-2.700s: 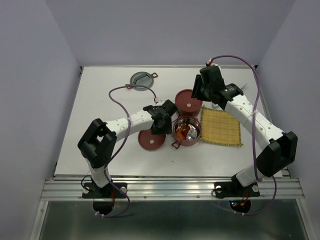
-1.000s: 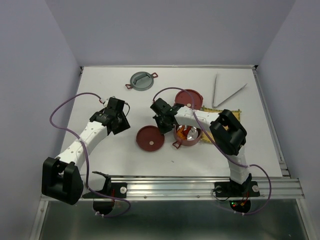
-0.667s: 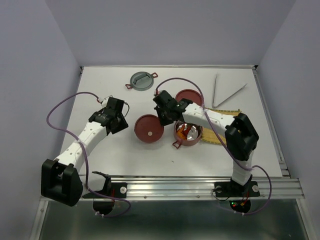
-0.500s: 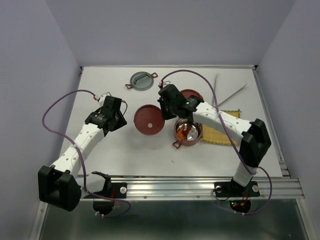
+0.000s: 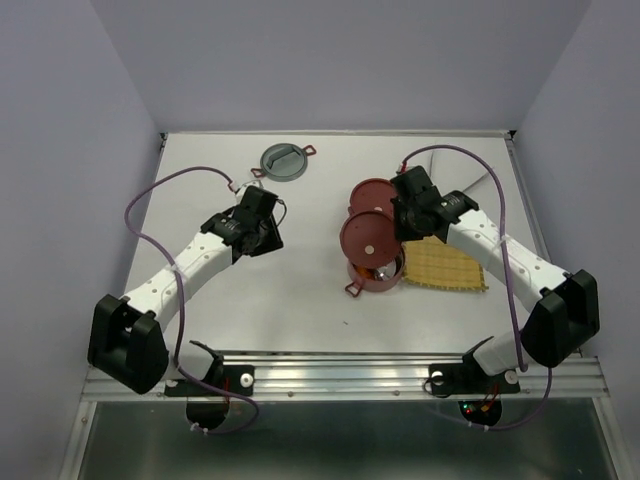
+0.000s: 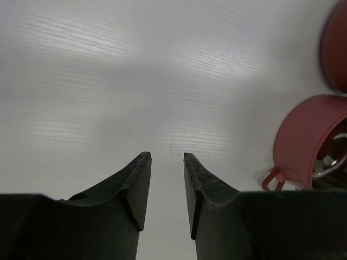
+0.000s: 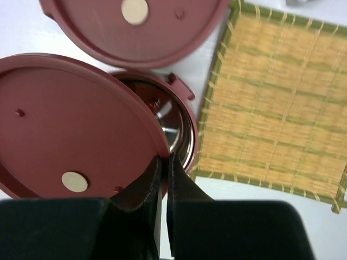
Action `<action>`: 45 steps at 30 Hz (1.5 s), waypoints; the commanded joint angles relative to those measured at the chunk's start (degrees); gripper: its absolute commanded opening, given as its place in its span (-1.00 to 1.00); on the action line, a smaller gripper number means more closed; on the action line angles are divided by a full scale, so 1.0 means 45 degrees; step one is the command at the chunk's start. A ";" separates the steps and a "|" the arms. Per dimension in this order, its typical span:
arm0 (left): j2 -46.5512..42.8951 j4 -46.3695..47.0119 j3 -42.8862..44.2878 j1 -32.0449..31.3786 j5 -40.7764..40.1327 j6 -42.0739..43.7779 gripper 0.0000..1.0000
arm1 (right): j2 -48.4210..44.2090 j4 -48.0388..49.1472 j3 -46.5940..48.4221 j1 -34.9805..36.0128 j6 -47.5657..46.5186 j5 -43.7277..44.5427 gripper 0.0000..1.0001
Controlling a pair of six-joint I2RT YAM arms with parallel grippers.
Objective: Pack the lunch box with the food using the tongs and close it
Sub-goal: Pick up the box lid from the center of the board, then close the box lid on the packing box.
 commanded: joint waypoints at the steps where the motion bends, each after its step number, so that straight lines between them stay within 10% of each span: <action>1: 0.0697 0.0668 0.0733 -0.1038 0.0409 -0.0254 -0.17 | -0.0374 -0.0353 -0.0273 -0.0251 -0.0171 -0.0178 -0.99; 40: 0.1559 0.0963 0.1105 -0.1900 0.0782 -0.0529 -0.18 | 0.1716 0.0761 -0.1797 -0.1288 -0.0816 -0.0959 -0.98; 45: 0.1599 0.0963 0.1183 -0.1900 0.0821 -0.0529 -0.18 | 0.1522 0.0722 -0.1680 -0.1288 -0.0738 -0.0900 -0.55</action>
